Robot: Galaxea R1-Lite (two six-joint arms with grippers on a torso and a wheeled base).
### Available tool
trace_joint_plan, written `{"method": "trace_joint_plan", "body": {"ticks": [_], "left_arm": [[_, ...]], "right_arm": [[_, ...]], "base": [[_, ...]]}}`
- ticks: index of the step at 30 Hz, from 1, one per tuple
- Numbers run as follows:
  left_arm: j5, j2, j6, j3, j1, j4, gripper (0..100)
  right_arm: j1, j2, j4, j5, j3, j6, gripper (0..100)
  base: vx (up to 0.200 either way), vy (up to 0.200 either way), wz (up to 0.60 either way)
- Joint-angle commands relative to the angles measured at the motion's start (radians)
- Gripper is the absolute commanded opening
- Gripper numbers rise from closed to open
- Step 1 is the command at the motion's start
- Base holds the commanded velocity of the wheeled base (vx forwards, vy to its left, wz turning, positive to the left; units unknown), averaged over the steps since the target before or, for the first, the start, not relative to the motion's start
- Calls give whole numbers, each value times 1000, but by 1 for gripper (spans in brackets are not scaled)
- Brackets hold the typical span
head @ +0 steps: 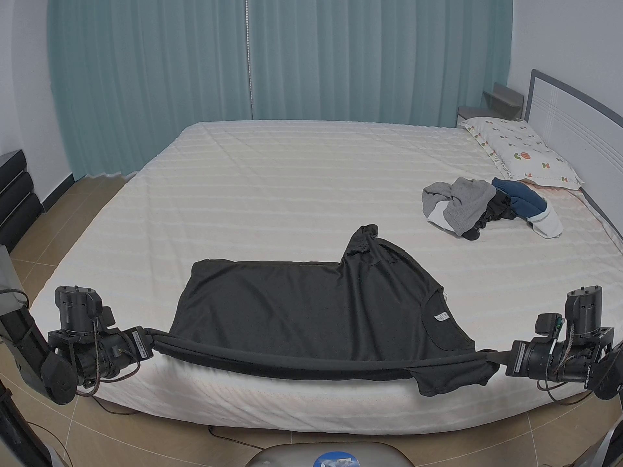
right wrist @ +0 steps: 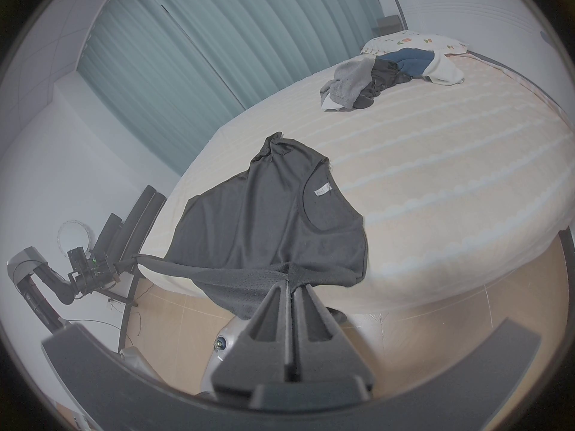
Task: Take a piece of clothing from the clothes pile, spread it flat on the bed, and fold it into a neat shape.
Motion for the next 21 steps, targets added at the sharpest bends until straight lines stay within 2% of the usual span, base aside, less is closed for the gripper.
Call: {"method": "trace_joint_plan", "body": {"ticks": [1, 10, 21], "left_arm": [[-1, -36, 12, 11, 0, 27, 0], [-3, -10, 26, -24, 0, 30, 0], [-3, 151, 15, -170, 0, 31, 0]], "right_arm": [[-2, -32, 1, 2, 40, -4, 0], [-2, -12, 0, 2, 26, -9, 0], [-3, 195, -5, 3, -152, 6, 0]], "base": [[0, 0, 0], [0, 0, 0], [0, 0, 0]]}}
